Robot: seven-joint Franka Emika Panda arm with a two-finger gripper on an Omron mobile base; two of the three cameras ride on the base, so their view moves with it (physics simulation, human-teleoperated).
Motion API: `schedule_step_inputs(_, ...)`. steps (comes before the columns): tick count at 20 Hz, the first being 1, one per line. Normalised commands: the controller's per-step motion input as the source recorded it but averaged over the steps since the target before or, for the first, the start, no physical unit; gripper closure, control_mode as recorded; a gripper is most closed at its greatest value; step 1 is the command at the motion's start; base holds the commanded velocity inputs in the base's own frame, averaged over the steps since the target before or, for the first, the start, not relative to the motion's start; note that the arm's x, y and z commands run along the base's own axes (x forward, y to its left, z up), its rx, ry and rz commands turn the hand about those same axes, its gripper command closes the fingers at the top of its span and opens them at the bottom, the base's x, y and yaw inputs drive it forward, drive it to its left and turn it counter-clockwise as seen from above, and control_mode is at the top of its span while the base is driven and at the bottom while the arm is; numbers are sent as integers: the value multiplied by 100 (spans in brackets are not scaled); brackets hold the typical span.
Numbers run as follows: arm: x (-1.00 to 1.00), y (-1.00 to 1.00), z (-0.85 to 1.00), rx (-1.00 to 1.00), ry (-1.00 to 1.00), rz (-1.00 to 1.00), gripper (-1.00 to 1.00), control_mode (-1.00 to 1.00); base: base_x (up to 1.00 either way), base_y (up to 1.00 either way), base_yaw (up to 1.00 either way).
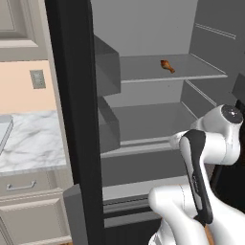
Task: Place one mushroom and one chicken drumstick in each tupperware on the nearby counter, to pack two identical lunches.
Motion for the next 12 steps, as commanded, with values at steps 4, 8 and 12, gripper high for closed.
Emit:
schedule_step_inputs(4,-1,0,9,0,-3,0,-100,-100,0,0,0)
schedule_step_inputs(8,-2,0,83,-2,-16,-1,-100,-100,0,0,0)
schedule_step_inputs(12,5,0,87,-1,-4,-2,-100,-100,0,0,0)
